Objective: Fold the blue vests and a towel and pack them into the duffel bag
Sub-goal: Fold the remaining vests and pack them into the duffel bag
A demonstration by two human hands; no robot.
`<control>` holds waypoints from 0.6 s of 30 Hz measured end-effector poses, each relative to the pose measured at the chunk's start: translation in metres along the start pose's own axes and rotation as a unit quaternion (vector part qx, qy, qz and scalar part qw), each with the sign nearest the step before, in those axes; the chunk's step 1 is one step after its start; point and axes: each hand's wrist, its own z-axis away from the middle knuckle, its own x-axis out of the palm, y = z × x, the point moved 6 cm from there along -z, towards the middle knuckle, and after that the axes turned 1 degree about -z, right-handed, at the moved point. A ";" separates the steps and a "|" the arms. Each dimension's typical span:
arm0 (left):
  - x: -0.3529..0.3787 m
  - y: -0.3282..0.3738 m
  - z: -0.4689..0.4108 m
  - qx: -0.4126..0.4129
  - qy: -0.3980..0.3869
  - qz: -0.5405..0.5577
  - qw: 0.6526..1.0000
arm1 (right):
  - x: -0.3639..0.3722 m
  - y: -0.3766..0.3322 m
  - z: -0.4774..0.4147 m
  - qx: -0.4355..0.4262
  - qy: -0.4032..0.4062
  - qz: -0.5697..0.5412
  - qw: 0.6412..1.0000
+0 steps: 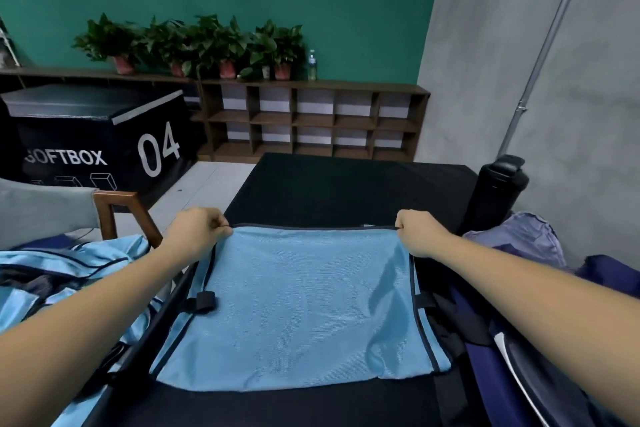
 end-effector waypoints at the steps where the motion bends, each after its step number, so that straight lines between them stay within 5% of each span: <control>1: 0.002 0.001 -0.004 0.007 0.006 -0.014 1.000 | 0.003 0.001 -0.004 0.000 0.002 0.010 1.000; 10: 0.020 -0.004 -0.022 -0.017 -0.037 0.015 0.999 | 0.020 0.001 -0.029 0.011 0.017 0.074 0.997; 18: 0.027 -0.015 -0.028 -0.057 -0.033 0.080 0.995 | 0.021 -0.009 -0.040 -0.065 0.030 0.094 0.993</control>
